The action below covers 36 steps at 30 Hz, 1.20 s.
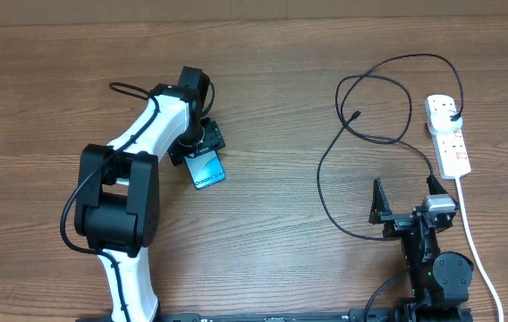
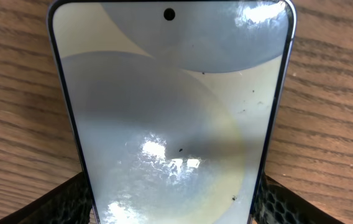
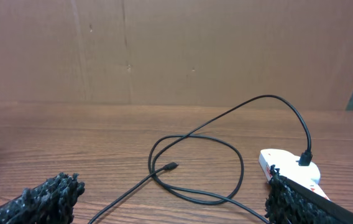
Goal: Plug charger to phone and switch on socket
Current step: 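Lift the phone with the left gripper and tilt it upright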
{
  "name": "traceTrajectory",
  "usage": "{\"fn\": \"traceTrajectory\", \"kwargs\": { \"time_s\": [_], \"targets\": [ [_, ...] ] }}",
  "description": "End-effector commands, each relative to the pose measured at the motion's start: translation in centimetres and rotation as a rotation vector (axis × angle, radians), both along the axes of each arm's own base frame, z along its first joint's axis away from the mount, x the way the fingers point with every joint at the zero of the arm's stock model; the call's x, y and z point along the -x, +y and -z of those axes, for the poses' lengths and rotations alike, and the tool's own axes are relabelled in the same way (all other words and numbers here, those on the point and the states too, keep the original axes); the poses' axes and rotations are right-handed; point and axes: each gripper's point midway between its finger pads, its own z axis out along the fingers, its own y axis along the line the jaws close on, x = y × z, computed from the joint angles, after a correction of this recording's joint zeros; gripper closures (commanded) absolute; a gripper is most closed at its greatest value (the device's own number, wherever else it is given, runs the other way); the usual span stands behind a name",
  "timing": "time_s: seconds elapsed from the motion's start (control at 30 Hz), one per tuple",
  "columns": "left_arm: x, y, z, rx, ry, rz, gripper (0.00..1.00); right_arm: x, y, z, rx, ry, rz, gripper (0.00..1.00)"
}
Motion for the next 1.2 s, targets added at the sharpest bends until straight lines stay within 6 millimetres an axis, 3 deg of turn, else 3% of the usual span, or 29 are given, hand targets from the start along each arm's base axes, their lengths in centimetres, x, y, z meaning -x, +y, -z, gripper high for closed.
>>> {"fn": "traceTrajectory", "kwargs": {
  "time_s": [0.0, 0.17, 0.53, 0.8, 0.97, 1.17],
  "targets": [
    [1.5, -1.5, 1.3, 0.07, 0.071, 0.015, 0.23, 0.0, 0.0, 0.4, 0.002, 0.003, 0.001, 0.0],
    [1.7, -1.7, 0.4, 0.093, 0.099, 0.008, 0.29, 0.0, 0.0, 0.3, 0.002, 0.003, 0.001, 0.0],
    [1.2, -2.6, -5.0, 0.137, 0.142, 0.017, 0.34, 0.0, 0.0, 0.3, 0.002, 0.003, 0.001, 0.0],
    [2.1, -6.9, -7.8, 0.403, 0.186, 0.102, 0.35, 0.0, 0.0, 0.3, 0.002, 0.003, 0.001, 0.0],
    [2.5, -10.1, -10.2, 0.659, 0.208, 0.124, 0.35, 0.0, 0.0, 0.3, 0.002, 0.003, 0.001, 0.0],
    [2.1, -11.7, -12.8, 0.868, 0.209, 0.106, 0.35, 0.0, 0.0, 0.3, 0.002, 0.003, 0.001, 0.0]
  ]
}}
